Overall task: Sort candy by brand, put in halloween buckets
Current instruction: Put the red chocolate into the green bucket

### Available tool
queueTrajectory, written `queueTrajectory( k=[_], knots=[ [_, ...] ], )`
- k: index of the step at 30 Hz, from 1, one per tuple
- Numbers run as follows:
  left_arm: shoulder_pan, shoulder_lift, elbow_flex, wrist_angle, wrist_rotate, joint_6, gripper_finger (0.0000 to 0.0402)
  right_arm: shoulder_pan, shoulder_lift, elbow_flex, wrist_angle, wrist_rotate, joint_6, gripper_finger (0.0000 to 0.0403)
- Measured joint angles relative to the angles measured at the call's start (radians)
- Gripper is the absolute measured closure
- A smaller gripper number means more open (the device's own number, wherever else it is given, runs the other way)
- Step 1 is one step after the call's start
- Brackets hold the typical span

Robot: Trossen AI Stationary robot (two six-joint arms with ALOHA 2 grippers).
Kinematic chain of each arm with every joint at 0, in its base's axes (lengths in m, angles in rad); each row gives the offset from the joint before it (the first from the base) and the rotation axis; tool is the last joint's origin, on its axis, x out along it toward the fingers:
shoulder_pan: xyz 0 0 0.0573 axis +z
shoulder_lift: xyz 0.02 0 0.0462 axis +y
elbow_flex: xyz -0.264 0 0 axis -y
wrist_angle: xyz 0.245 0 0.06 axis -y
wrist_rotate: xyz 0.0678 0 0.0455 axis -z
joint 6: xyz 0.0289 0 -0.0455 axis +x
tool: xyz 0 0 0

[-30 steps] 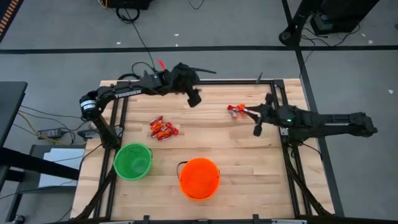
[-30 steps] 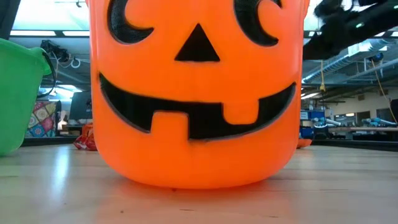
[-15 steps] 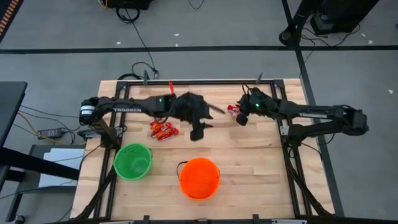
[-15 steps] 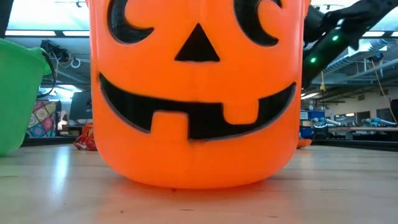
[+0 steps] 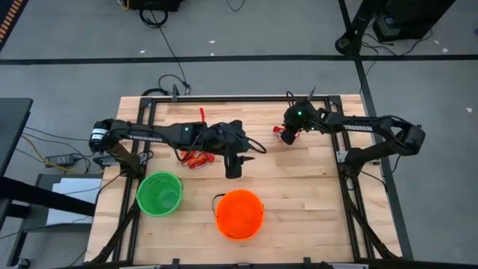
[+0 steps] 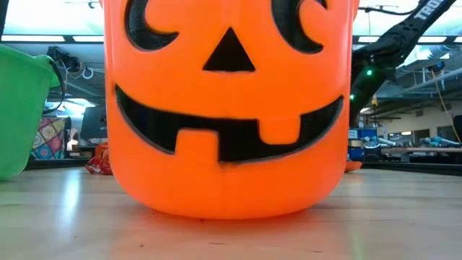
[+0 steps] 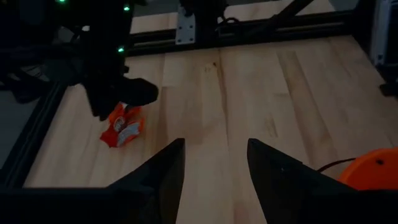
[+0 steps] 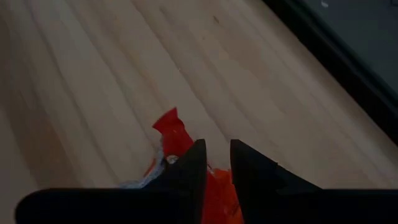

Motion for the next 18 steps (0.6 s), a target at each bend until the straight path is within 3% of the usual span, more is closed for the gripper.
queueTrajectory(
  k=[7, 14, 18],
  knots=[
    [0.000, 0.000, 0.000, -0.002, -0.009, 0.000, 0.0219, -0.008, 0.027, 0.000, 0.001, -0.122, -0.015, 0.0281],
    [0.000, 0.000, 0.000, -0.003, -0.009, 0.000, 0.0219, -0.008, 0.045, 0.000, 0.020, -0.120, -0.010, 0.0225],
    [0.000, 0.000, 0.000, -0.005, -0.009, 0.001, 0.0219, -0.008, 0.089, 0.000, 0.046, -0.118, -0.013, 0.0215]
  ],
)
